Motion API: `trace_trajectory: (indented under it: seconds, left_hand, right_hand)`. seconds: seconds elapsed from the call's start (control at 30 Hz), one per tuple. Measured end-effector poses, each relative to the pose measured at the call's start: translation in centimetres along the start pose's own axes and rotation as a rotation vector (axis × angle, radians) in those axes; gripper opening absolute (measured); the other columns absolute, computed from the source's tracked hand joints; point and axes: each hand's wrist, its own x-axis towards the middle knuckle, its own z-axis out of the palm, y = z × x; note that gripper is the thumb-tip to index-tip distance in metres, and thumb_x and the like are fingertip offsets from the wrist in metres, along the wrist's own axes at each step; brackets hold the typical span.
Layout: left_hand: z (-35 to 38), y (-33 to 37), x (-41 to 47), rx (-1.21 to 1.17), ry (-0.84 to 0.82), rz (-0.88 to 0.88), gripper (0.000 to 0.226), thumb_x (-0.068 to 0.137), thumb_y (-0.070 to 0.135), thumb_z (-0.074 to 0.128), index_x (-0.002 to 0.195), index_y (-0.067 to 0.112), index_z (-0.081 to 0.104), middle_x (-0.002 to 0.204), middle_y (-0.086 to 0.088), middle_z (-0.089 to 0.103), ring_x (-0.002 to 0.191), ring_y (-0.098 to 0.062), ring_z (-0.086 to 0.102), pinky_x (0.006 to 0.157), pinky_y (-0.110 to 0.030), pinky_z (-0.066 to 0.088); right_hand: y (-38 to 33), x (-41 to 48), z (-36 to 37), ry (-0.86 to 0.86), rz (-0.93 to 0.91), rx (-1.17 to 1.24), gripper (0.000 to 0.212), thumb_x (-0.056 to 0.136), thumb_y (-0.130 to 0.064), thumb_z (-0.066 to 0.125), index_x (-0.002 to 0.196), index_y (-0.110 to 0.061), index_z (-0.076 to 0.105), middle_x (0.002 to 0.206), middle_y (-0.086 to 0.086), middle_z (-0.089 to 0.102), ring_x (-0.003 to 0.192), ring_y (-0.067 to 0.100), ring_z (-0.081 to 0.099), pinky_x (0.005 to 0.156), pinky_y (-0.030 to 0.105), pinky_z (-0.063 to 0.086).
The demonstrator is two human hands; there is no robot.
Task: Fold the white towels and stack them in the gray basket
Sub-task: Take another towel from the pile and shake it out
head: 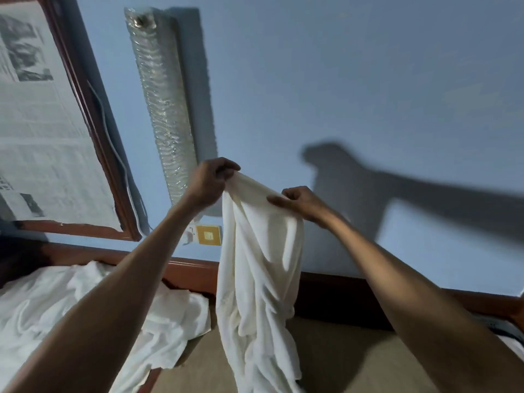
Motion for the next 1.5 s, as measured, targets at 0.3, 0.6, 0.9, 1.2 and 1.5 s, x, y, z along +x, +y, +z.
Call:
trace_trajectory:
  seconds: [0.3,0.6,0.9,1.2,1.5]
  left_hand:
    - [-7.3,-4.4,0.9,0.136,0.332,-0.180,0.035,0.088,0.001,0.051,0.103,0.018,0.078,0.107,-0.004,0.076,0.105,-0.027,0.065,0.085,-0.033,0.050]
    - [-9.8,-8.3,-1.2,0.111,0.575,-0.489,0.039,0.093,0.000,0.044,0.109,0.016,0.076,0.118,-0.009,0.072,0.114,-0.033,0.063,0.093,-0.034,0.049]
    - [-10.9,-9.3,-1.3,0.008,0.637,-0.536,0.042,0.090,0.000,0.038,0.103,0.016,0.075,0.112,-0.009,0.074,0.107,-0.032,0.066,0.095,-0.042,0.054]
    - [-12.5,-9.1,0.6,-0.030,0.733,-0.489,0.046,0.089,-0.003,0.036,0.111,0.008,0.074,0.119,-0.014,0.071,0.115,-0.030,0.063,0.092,-0.027,0.046]
    - [-13.3,-10.8,0.3,-0.034,0.783,-0.517,0.047,0.088,-0.006,0.034,0.114,0.003,0.072,0.108,-0.011,0.066,0.107,-0.028,0.060,0.082,-0.016,0.037]
  right_hand:
    - [0.2,-0.1,-3.5,0.112,0.101,-0.274,0.064,0.063,-0.077,0.075,0.080,-0.016,0.061,0.074,0.001,0.052,0.062,0.011,0.046,0.056,0.030,0.027]
    - [0.5,-1.7,-4.1,0.152,0.206,-0.316,0.048,0.073,-0.069,0.075,0.067,-0.029,0.049,0.068,-0.016,0.049,0.062,0.003,0.048,0.051,0.017,0.035]
    - [0.9,-1.4,-3.5,0.125,0.170,0.110,0.030,0.101,-0.028,0.060,0.110,0.000,0.067,0.099,0.008,0.063,0.089,0.012,0.059,0.083,0.021,0.051]
    - [-5.2,0.9,-4.5,0.346,0.007,0.364,0.011,0.100,-0.018,0.062,0.106,-0.017,0.070,0.111,-0.004,0.069,0.113,0.010,0.059,0.104,0.027,0.044]
    - [-2.3,-0.7,-5.8,0.267,0.226,-0.318,0.067,0.080,-0.080,0.060,0.062,-0.028,0.023,0.059,-0.002,0.023,0.059,0.016,0.027,0.062,0.037,0.018]
